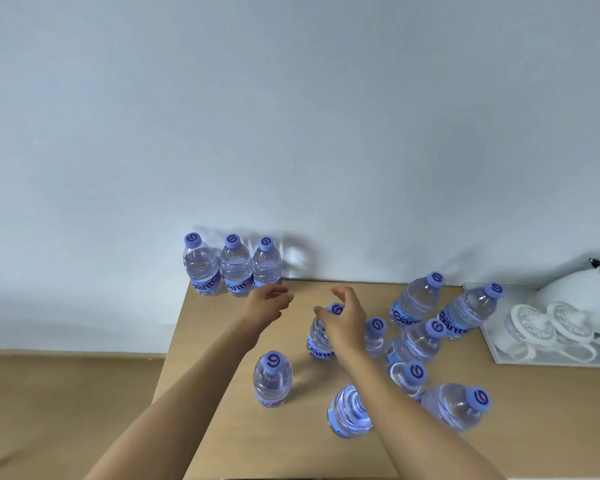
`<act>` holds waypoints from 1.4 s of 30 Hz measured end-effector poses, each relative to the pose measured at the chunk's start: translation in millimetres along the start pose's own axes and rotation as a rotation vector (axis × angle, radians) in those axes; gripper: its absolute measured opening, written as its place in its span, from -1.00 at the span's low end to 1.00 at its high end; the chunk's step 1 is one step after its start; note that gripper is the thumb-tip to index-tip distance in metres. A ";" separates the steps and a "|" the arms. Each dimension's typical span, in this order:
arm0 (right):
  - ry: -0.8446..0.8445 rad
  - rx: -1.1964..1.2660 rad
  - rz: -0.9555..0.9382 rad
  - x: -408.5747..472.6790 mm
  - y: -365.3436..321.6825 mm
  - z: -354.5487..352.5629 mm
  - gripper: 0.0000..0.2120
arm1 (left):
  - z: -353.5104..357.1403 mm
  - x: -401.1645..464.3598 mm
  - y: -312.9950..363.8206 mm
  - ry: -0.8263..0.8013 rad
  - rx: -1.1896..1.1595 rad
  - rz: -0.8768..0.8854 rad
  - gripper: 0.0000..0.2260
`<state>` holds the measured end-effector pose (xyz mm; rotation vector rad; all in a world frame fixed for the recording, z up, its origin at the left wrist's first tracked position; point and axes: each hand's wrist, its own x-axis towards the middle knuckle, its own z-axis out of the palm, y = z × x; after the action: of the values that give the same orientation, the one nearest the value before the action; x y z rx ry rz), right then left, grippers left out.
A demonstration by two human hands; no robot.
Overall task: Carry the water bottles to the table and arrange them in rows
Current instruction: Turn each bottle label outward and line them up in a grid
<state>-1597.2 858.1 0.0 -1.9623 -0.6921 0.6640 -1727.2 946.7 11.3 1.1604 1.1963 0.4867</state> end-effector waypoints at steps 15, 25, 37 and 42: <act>-0.290 0.110 -0.022 24.2 -36.6 -14.5 -0.71 | -24.9 -4.6 6.4 -0.228 0.162 0.033 -0.45; -0.616 0.367 -0.206 34.7 -175.5 -50.1 -0.76 | -26.4 -23.6 66.4 -0.493 0.173 0.277 -0.48; -0.332 0.453 -0.262 25.5 -238.1 -46.9 -0.71 | -14.6 -52.7 111.3 -0.136 -0.049 0.519 -0.56; -0.156 0.403 -0.250 12.1 -232.5 -31.8 -0.66 | -7.6 -56.0 119.7 -0.050 -0.074 0.591 -0.52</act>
<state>-1613.4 945.1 217.7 -1.4396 -0.8125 0.7416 -1722.8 950.9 143.6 1.4503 0.7696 0.9308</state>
